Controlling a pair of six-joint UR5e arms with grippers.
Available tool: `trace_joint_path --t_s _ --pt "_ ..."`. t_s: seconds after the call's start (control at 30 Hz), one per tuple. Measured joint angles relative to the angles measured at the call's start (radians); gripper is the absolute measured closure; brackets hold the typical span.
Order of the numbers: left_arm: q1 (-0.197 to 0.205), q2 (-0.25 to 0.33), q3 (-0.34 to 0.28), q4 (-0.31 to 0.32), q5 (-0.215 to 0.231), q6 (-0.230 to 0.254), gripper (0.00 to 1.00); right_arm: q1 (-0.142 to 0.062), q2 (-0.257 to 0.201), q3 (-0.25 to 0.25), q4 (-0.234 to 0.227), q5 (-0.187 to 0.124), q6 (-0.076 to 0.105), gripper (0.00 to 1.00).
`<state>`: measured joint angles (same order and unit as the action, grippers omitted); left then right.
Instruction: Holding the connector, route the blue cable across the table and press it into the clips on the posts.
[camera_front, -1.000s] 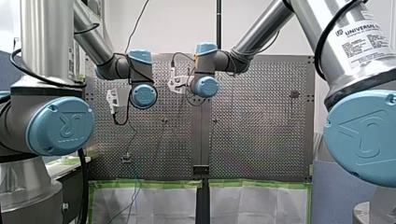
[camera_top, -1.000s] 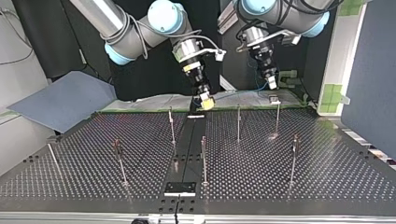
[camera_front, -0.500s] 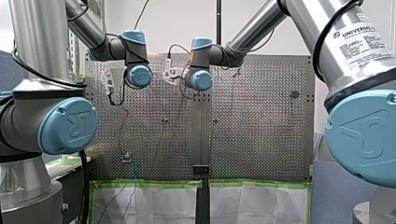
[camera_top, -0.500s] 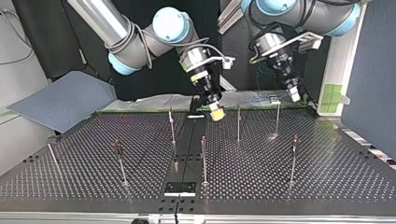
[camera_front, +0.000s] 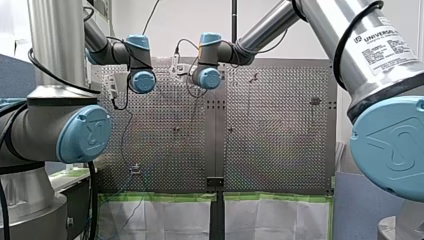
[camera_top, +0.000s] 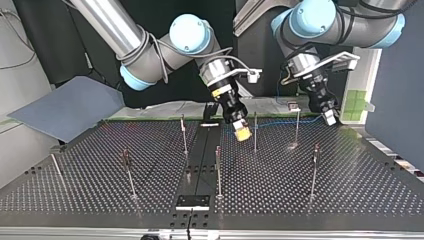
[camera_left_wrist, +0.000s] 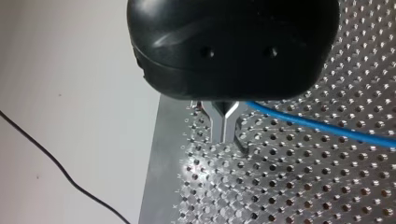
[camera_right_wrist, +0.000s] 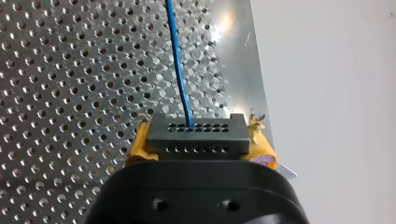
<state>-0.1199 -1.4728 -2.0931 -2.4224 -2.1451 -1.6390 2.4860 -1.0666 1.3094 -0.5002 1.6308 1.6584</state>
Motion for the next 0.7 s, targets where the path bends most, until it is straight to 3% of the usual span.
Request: trace_joint_path --t_s 0.37,0.7 --pt "0.046 -0.021 0.053 0.013 0.066 -0.023 1.0 0.001 0.057 -0.079 0.03 0.001 0.001 1.0" --pt "0.07 -0.069 0.091 0.019 0.096 -0.035 1.0 -0.007 0.098 -0.126 0.041 -0.012 0.021 1.0"
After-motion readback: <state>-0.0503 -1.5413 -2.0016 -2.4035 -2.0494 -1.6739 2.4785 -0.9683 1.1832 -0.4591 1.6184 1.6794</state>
